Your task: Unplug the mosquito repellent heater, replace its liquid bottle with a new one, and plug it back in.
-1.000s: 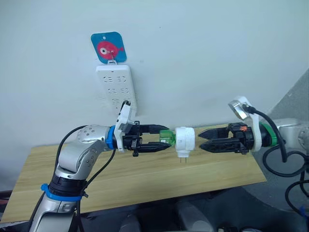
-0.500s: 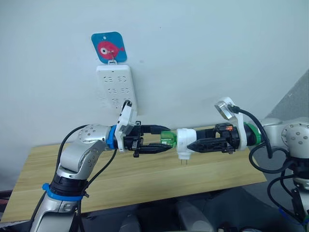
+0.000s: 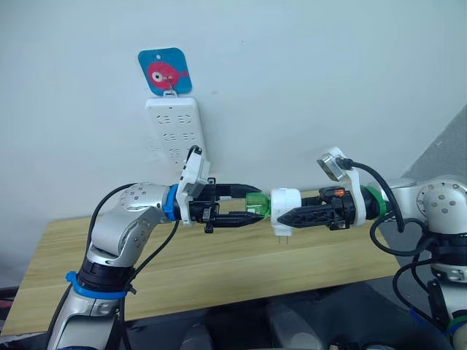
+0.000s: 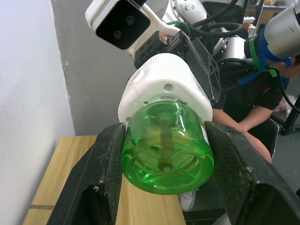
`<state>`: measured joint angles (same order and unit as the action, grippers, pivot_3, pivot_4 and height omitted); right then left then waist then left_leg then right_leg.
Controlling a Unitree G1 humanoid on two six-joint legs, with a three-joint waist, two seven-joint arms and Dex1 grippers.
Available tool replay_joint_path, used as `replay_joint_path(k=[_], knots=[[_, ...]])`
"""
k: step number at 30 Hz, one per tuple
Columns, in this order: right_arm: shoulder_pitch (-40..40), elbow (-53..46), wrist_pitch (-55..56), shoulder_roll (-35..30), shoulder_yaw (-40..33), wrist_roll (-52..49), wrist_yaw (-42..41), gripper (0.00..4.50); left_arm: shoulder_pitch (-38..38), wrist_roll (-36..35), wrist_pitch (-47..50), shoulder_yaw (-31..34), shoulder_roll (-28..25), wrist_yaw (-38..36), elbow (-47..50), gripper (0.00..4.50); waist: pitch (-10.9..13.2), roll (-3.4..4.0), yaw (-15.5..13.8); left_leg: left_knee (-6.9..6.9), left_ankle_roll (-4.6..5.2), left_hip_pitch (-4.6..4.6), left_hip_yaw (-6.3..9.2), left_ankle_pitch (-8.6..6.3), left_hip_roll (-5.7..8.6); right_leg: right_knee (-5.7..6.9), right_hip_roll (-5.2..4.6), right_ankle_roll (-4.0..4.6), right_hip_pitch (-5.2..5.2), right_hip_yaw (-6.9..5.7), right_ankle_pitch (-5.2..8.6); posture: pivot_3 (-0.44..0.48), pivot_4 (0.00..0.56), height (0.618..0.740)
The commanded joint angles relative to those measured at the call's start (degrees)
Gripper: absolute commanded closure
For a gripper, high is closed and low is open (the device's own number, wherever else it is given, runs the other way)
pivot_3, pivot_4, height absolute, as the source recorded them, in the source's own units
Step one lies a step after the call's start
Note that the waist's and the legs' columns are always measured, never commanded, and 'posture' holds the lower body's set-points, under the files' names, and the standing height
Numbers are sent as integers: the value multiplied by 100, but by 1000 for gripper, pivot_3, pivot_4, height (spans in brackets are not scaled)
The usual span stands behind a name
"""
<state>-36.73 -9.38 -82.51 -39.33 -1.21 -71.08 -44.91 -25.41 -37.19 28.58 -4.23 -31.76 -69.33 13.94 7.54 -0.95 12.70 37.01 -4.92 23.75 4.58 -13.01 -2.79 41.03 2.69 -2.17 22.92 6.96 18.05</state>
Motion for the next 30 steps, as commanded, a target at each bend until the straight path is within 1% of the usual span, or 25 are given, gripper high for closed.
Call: replay_joint_path(k=[1,7,9,11,12,16,18,20,23,24,27,30], knots=[[-161,-100,-13,88,-156,-154,-8,1520,-140,-18,36,8,57,239,268,2190,0,0,0,0,0,0,0,0,0,0,0,0,0,0,0,-213,69,729],[-163,-107,-49,119,-205,-151,-2,1520,-138,-162,264,32,36,252,299,2190,0,0,0,0,0,0,0,0,0,0,0,0,0,0,0,-213,69,729],[-152,-141,2,139,-240,-124,14,1520,-182,-201,402,118,8,337,186,1454,0,0,0,0,0,0,0,0,0,0,0,0,0,0,0,-218,70,729],[-150,-180,63,150,-270,-86,22,1520,-216,-223,618,120,-128,332,127,937,0,0,1,0,0,0,0,0,0,0,0,0,0,0,0,-218,70,729],[-151,-198,83,145,-274,-60,13,1520,-232,-236,713,113,-199,295,117,596,0,0,2,0,0,0,0,0,0,1,0,0,0,-1,0,-218,70,729],[-140,-347,305,3,-159,214,-138,1520,-417,-474,1404,172,-523,255,-11,585,0,0,3,-1,0,0,0,0,0,0,0,-1,0,-1,0,-220,72,729],[-132,-458,497,-94,-62,421,-283,1520,-537,-688,1908,154,-794,106,-74,585,0,0,6,0,0,0,1,0,0,1,0,-1,1,-2,0,-220,72,729],[-133,-683,922,-314,168,839,-591,1520,-627,-861,2389,84,-1168,-167,-142,585,1,1,10,-1,0,0,1,0,0,0,0,-1,3,-2,1,-223,73,729],[-190,-1005,1794,-690,598,1650,-1133,1520,-755,-1052,2887,12,-1564,-490,-256,585,2,3,24,-5,0,2,0,0,0,0,0,-1,10,-3,1,-227,73,729],[-212,-1092,2104,-806,744,1927,-1314,1520,-808,-1090,3007,9,-1604,-502,-310,585,2,3,25,-6,0,2,0,0,0,0,0,-1,12,-3,1,-227,73,729],[-262,-1429,3462,-1260,1411,3164,-1995,1520,-944,-1015,3152,-96,-1680,-571,-471,585,3,3,32,-5,0,5,-1,0,-1,0,0,-2,15,-4,2,-235,73,729],[-248,-1499,4535,-1444,1815,4055,-2421,1520,-1015,-877,3081,-187,-1642,-579,-561,585,3,3,41,-4,0,5,-1,0,-1,0,0,-3,16,-4,2,-240,72,729]])
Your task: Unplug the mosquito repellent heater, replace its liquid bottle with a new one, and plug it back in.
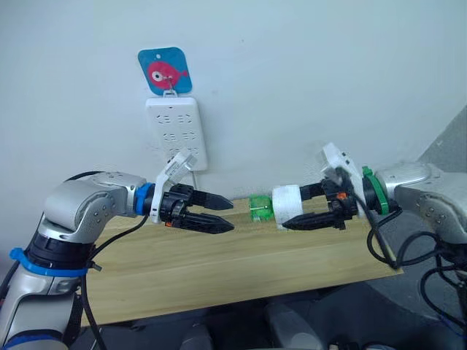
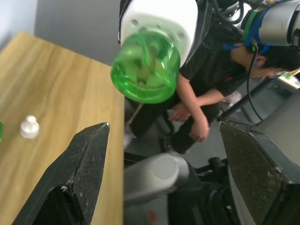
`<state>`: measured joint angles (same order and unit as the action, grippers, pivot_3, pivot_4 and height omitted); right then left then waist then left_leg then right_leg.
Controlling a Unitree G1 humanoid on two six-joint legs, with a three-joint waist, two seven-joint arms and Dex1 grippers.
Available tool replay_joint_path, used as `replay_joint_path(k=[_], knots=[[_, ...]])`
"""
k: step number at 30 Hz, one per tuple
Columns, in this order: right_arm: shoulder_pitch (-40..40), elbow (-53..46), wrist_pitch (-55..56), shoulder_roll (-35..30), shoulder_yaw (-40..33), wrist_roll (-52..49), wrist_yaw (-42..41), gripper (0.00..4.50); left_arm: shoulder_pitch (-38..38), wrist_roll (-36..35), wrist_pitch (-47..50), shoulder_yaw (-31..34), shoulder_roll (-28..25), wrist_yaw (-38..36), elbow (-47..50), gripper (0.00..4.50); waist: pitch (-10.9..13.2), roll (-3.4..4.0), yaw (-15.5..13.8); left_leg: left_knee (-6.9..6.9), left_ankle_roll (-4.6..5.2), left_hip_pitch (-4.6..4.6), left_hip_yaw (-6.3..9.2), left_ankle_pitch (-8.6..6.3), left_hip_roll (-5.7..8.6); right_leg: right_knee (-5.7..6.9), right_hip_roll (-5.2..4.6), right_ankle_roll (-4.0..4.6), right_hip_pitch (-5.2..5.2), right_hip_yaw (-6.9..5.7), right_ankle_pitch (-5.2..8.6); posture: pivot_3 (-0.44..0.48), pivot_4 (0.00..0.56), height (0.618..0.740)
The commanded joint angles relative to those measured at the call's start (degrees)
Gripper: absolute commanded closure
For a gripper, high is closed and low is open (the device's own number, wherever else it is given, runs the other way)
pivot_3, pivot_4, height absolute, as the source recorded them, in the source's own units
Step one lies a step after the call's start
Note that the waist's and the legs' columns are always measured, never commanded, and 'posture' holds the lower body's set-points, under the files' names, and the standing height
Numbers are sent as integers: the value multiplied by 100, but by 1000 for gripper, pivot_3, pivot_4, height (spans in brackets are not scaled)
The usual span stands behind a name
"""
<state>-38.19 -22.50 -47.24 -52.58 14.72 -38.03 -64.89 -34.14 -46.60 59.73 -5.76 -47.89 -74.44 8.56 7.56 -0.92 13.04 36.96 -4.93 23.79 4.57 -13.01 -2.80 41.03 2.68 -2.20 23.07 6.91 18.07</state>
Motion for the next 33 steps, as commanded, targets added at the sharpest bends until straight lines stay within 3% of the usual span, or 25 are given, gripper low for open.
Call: replay_joint_path(k=[1,5,12,23,33], knots=[[-103,-184,1398,-134,326,1037,-543,1520,-167,117,-99,-88,-3,-87,-33,585,0,0,15,0,0,0,0,0,0,0,0,0,0,1,0,-240,72,729],[-180,-96,2546,-25,574,1836,-878,1520,-248,329,-358,-377,84,-257,-7,585,0,0,45,1,0,2,0,0,0,2,0,0,2,1,0,-246,73,729],[-259,222,3548,217,690,2461,-1323,1520,-393,636,-648,-807,224,-590,-31,585,0,-1,119,2,-1,2,2,0,1,8,-1,2,1,0,-1,-249,72,729],[-638,426,4219,692,826,2953,-1672,1520,-606,940,-632,-1310,576,-759,-281,585,-1,0,153,4,-1,-1,6,1,1,15,-1,18,-1,-1,-10,-256,70,729],[-996,624,4200,1014,829,3004,-1846,1520,-620,992,-568,-1318,917,-739,-380,585,-1,0,161,7,-1,-1,10,1,2,18,-3,30,-3,-5,-17,-261,71,729]])
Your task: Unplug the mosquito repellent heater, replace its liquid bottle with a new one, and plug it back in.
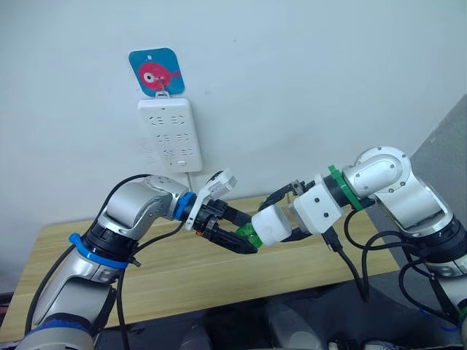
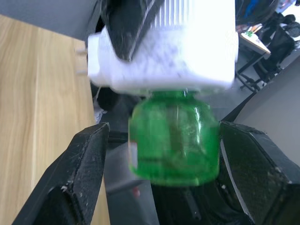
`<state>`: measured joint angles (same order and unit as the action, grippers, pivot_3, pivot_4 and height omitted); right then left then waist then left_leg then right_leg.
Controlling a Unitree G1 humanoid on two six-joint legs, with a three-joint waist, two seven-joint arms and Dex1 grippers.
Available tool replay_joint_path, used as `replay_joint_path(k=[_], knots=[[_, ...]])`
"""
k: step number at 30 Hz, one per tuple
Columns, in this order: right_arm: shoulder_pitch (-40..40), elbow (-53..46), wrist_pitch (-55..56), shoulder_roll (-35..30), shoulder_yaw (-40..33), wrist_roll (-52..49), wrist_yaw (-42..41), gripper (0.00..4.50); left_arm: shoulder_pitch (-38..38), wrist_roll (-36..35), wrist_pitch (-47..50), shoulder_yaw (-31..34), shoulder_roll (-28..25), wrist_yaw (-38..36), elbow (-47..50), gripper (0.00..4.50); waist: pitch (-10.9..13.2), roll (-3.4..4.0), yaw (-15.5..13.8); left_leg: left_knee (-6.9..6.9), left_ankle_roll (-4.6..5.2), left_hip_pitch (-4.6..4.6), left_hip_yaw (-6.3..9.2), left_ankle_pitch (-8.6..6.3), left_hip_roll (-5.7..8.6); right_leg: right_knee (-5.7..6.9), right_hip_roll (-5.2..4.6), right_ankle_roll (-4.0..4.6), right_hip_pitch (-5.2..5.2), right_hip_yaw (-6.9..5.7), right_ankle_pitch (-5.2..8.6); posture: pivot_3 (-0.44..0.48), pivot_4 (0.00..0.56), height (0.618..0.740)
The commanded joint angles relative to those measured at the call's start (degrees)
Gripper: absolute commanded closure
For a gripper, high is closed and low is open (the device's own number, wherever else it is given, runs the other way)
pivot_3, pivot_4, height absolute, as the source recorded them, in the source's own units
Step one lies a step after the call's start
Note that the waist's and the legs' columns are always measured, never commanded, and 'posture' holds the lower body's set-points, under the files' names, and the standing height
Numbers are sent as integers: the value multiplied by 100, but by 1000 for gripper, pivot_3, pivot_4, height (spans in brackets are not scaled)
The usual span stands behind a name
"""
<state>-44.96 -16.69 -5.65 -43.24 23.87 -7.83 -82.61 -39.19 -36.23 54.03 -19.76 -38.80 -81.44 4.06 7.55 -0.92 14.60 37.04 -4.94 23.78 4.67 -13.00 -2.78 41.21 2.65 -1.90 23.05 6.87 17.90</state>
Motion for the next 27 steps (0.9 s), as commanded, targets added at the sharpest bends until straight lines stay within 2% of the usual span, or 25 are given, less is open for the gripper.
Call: replay_joint_path(k=[1,2,5,9,21,25,27], knots=[[-379,60,12,109,-81,-19,-94,1520,-109,-39,8,65,-9,-71,66,585,0,0,15,0,0,-2,-1,0,0,2,0,0,0,1,0,-261,71,729],[-412,65,-6,127,-77,-20,-106,1520,-105,-32,13,54,-21,-92,66,585,0,1,29,0,0,-2,0,0,0,3,0,0,0,0,0,-261,71,729],[-505,-17,-115,169,-72,-48,-136,1520,-83,-45,35,47,-70,-190,65,1128,0,0,39,0,0,-1,6,0,0,5,0,1,-1,-4,0,-262,70,729],[-516,-175,-223,169,-87,-112,-185,1520,-75,-24,17,69,-35,-182,23,2198,0,0,40,0,0,-1,7,0,4,4,-5,1,-2,-6,0,-262,71,729],[-355,-367,-156,74,-108,-264,-401,1520,-18,-20,-3,116,33,-153,-24,2251,0,0,41,1,0,-1,9,0,4,5,-5,1,-5,-9,0,-264,76,729],[-153,17,960,-112,-53,181,-438,245,23,12,-110,167,90,-119,-107,2251,0,1,42,2,0,-2,12,0,4,3,-5,0,-9,-12,0,-267,77,729],[-103,118,1222,-173,-76,248,-429,0,40,21,-153,180,116,-101,-118,2251,0,1,48,2,0,-5,11,0,6,2,-6,0,-14,-12,0,-267,77,729]])
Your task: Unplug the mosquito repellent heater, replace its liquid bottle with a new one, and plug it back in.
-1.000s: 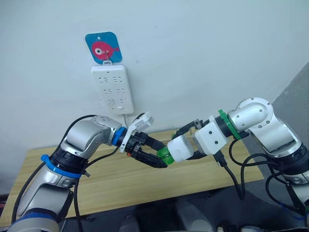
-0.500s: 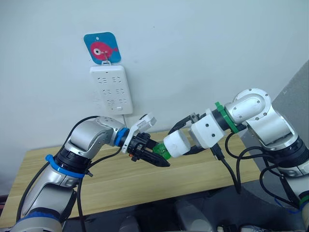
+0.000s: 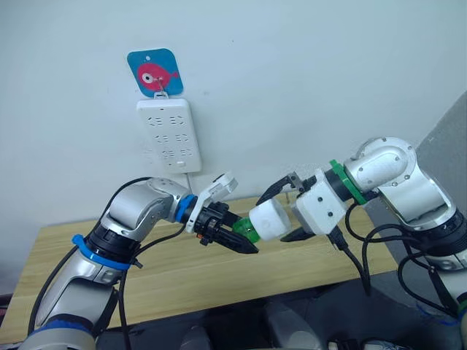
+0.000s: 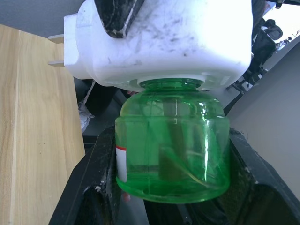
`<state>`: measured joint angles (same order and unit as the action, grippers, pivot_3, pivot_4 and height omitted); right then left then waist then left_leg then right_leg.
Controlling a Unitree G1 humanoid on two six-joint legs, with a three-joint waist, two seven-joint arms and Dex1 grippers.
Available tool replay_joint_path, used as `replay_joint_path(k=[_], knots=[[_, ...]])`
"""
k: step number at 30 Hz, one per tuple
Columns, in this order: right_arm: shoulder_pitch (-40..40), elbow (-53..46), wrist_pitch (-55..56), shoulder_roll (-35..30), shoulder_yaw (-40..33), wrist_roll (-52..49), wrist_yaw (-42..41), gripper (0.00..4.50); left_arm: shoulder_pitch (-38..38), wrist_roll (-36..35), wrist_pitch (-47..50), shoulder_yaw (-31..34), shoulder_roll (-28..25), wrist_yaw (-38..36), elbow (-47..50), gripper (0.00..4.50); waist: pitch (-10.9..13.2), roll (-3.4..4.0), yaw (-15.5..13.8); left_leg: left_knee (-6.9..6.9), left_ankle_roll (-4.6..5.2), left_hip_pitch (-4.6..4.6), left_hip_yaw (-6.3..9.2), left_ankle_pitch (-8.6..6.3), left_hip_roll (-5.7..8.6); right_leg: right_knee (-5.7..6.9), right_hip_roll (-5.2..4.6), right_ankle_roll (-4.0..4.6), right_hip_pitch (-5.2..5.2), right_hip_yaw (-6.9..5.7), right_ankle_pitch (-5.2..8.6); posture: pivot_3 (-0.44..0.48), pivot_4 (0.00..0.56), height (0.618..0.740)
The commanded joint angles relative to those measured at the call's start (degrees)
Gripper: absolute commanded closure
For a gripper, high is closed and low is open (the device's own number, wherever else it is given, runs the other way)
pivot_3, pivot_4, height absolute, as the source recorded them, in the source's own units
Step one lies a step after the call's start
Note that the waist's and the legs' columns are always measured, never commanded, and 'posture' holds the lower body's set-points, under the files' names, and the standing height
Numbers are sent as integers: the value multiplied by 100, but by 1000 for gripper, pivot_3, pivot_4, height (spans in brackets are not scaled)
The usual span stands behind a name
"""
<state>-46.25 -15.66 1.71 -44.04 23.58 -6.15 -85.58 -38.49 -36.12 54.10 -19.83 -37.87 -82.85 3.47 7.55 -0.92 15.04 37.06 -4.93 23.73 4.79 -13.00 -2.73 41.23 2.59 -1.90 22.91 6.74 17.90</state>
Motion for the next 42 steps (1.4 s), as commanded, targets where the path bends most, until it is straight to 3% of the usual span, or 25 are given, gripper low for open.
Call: replay_joint_path(k=[1,10,19,29,31,33,36,39,42], knots=[[50,44,557,-114,-61,89,-133,0,-21,7,-167,201,41,60,-67,2251,0,1,12,0,0,-1,-1,0,0,0,0,0,0,1,0,-267,77,729],[67,540,1138,-446,-272,405,76,0,138,16,-327,262,114,170,-43,2251,0,0,46,-1,0,-16,3,0,0,0,-1,0,-18,-1,0,-285,80,729],[28,543,1208,-328,-338,296,233,0,245,-9,-299,215,108,168,48,2251,1,0,93,-13,2,-79,-3,-2,0,-10,0,-18,-78,3,20,-280,81,729],[697,786,717,-1220,-1084,323,521,0,851,-120,-649,815,393,860,241,2251,1,-1,70,-11,2,-80,-3,-3,3,-12,-6,-13,-82,4,17,-285,87,729],[1174,432,2,-1288,-1408,143,836,0,1043,-209,-750,1122,633,1235,301,2251,1,-1,65,-12,3,-79,-4,-3,4,-12,-6,-22,-82,5,22,-284,89,729],[1913,-155,-1401,-1193,-1849,-304,1362,0,1259,-178,-1070,1430,1008,1740,407,2251,0,-2,46,-13,4,-79,-6,-4,4,-14,-6,-23,-84,8,23,-281,90,729],[2726,-915,-2969,-949,-2301,-837,2027,0,1536,96,-1687,1531,1322,2135,593,2251,-1,-3,3,-11,5,-80,-5,-6,4,-15,-6,-11,-89,11,17,-279,92,729],[3415,-1787,-4691,-204,-2914,-1986,2929,0,1825,486,-2483,1503,1643,2550,713,2251,-1,-3,-11,-10,5,-86,-13,-6,4,-12,-6,-24,-91,19,24,-275,94,729],[3650,-2441,-5581,628,-3270,-2616,3889,0,2057,808,-3119,1425,1920,2869,762,2251,-2,-3,-40,-8,5,-92,-16,-6,5,-14,-4,-28,-99,21,26,-276,92,729]])
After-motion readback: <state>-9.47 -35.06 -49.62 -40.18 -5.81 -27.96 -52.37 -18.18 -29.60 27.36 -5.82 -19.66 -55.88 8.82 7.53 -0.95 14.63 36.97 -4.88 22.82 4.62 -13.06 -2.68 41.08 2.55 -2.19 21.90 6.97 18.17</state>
